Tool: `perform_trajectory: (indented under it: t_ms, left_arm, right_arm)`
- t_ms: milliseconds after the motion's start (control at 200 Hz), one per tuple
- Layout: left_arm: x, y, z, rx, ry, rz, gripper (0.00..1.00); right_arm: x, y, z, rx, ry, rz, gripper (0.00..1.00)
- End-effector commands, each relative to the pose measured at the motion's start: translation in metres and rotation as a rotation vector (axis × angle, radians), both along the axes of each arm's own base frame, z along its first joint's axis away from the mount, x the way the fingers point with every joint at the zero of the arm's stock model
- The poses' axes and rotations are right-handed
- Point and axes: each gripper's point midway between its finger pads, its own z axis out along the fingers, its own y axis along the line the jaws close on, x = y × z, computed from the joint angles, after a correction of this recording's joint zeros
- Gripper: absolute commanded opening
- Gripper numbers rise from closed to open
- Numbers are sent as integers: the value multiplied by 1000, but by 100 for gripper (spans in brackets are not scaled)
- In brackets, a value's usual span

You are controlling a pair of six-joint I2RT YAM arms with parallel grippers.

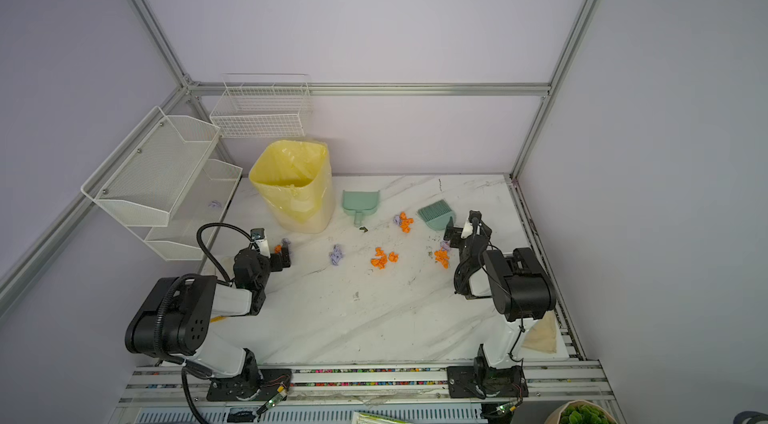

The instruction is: Sweep away the paper scraps from the table

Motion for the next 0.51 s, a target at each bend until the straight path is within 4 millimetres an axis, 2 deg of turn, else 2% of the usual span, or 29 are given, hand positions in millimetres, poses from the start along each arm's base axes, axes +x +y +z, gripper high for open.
perform_trajectory:
  t_ms: [0,500]
  left_arm:
    - [20,-1,35,8,-105,-8,100]
    - [20,-1,35,8,-104,-9,100]
  right_arm:
    - [2,4,11,-13,-32,27,97]
    - [3,-1,10,0,-29,-1,97]
